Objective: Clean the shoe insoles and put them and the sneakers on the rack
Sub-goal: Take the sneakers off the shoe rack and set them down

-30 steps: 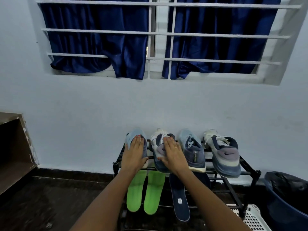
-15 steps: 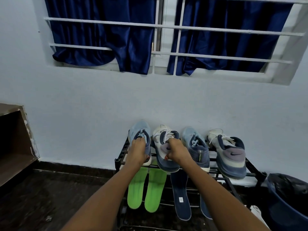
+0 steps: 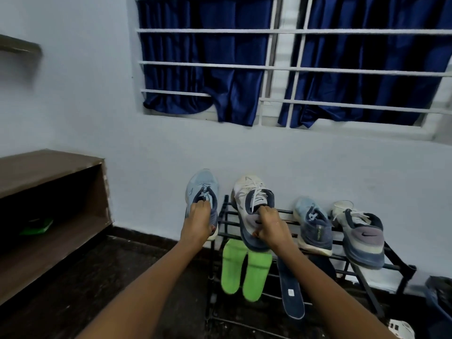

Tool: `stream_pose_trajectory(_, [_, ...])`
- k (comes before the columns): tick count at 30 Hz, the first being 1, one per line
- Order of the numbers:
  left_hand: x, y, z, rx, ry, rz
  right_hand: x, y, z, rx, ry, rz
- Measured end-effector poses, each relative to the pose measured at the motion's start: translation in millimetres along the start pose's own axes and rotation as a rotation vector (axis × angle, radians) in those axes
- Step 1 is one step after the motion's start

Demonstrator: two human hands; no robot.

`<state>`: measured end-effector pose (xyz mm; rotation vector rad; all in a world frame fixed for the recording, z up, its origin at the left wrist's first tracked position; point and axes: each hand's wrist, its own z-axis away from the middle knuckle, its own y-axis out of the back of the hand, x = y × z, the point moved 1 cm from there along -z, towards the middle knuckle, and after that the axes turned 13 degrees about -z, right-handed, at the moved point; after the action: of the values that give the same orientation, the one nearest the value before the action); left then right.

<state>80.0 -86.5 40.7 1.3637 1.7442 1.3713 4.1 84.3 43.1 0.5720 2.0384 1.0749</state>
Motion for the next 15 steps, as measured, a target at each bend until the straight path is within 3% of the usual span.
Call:
stream_pose_trajectory(9, [-126.3,20.0,97.0,-0.033,0.236,-0.076,-112.6,-71.8,51.5,-0.142,0.072,-0.186])
stream_pose_trajectory(15, [-212.7,-4.7,161.1,-0.117,0.393,-0.104,-167.8,-154.7,88.6,-0.334,0.106,-0.210])
